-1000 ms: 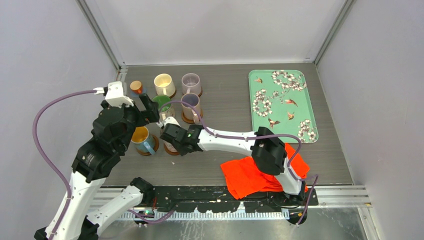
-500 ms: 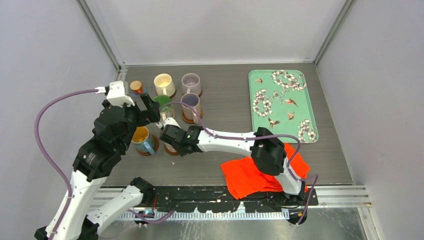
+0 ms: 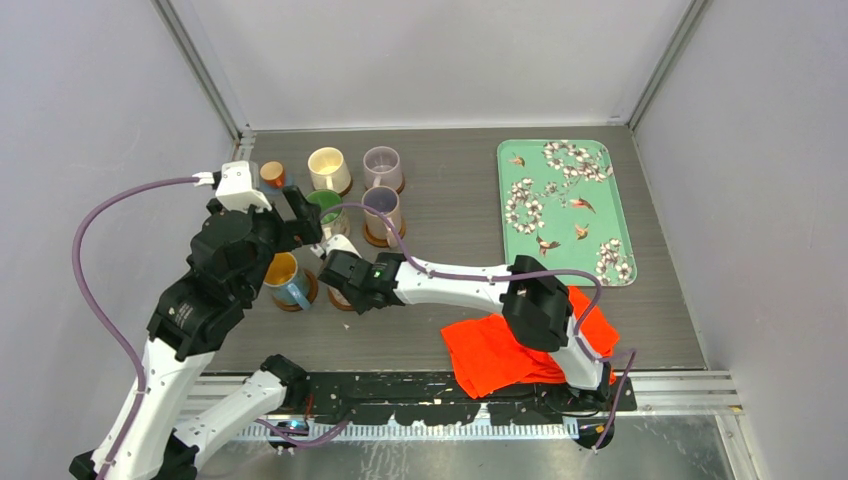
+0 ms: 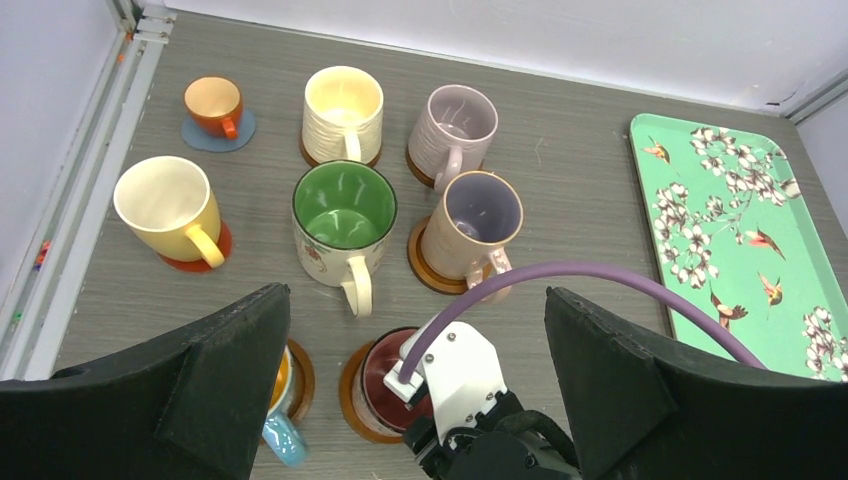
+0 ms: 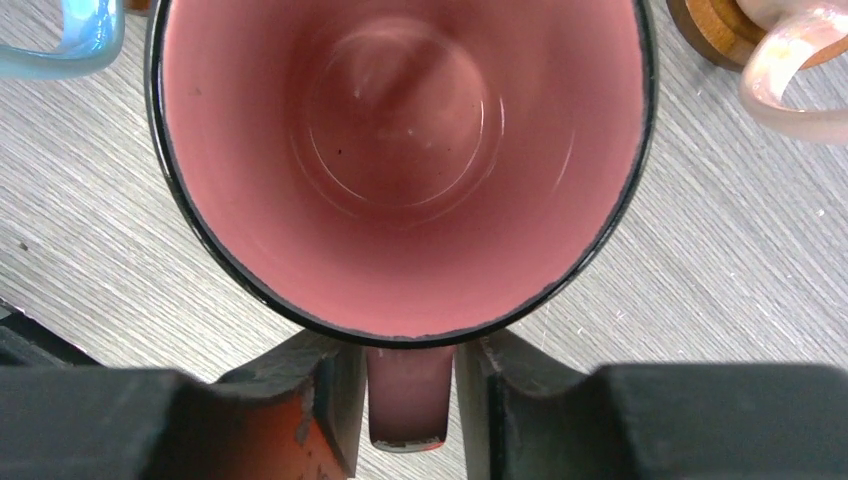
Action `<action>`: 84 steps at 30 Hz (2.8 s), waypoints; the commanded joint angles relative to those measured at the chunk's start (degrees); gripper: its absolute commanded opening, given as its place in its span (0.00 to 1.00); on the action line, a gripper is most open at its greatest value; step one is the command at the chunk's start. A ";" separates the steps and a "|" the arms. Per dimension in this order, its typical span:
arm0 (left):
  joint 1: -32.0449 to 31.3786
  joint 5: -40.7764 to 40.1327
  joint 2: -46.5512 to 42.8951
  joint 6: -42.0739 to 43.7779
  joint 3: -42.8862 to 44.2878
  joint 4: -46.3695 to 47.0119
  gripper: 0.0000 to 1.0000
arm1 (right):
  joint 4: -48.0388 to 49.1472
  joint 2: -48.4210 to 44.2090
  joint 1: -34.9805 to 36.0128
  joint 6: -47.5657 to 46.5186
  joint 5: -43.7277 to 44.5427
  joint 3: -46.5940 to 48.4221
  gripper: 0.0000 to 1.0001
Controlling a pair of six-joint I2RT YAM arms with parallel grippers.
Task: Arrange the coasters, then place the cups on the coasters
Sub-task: Place the cup on the coaster, then reset both arms
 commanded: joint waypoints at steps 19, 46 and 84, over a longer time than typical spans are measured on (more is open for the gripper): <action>0.20 2.96 2.15 -1.29 0.97 2.86 1.00 | 0.53 -13.50 -1.13 1.66 2.25 -2.01 0.79; -4.60 19.33 25.55 0.22 2.02 8.04 1.00 | 6.04 -51.56 -28.67 11.68 7.80 -35.32 1.00; -6.51 15.96 24.34 3.12 -2.11 9.03 1.00 | 11.38 -60.87 -30.74 14.07 11.36 -39.27 1.00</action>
